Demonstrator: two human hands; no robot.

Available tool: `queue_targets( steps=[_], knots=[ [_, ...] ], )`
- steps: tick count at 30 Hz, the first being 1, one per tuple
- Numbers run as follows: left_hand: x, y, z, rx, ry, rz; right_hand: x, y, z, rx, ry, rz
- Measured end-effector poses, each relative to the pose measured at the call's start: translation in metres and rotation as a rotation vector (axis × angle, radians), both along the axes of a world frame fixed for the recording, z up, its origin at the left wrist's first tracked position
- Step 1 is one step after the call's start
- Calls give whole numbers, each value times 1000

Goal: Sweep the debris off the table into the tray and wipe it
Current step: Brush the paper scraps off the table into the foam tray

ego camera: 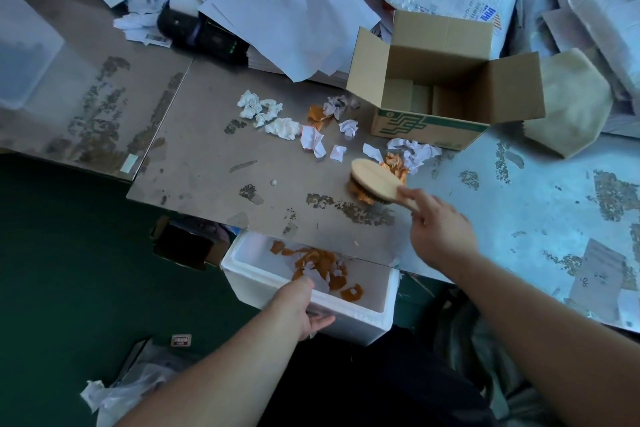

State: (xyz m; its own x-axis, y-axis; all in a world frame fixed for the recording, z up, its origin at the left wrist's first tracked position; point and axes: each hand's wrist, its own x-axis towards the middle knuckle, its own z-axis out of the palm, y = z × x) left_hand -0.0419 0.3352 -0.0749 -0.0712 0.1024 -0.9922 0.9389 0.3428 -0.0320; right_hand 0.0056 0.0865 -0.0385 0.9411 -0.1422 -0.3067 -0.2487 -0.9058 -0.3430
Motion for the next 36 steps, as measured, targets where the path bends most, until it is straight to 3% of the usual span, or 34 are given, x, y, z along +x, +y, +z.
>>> queue_targets(
  steps=[4,15,19,27,30,36],
  knots=[
    [3,-1,-1,4,14,-1,-1,-7,-3,-57,80,-7],
    [9,-5,1,-11,42,24,-99,26,-6,71,153,104],
    [8,-6,1,-14,23,3,-91,19,0,111,94,126],
    [3,-8,6,-5,-14,-21,-34,-9,-1,46,-84,-106],
    [3,-8,9,-1,-12,-16,-28,-17,-6,6,-14,-139],
    [5,-8,9,11,20,-18,-68,-5,-12,8,82,41]
  ],
)
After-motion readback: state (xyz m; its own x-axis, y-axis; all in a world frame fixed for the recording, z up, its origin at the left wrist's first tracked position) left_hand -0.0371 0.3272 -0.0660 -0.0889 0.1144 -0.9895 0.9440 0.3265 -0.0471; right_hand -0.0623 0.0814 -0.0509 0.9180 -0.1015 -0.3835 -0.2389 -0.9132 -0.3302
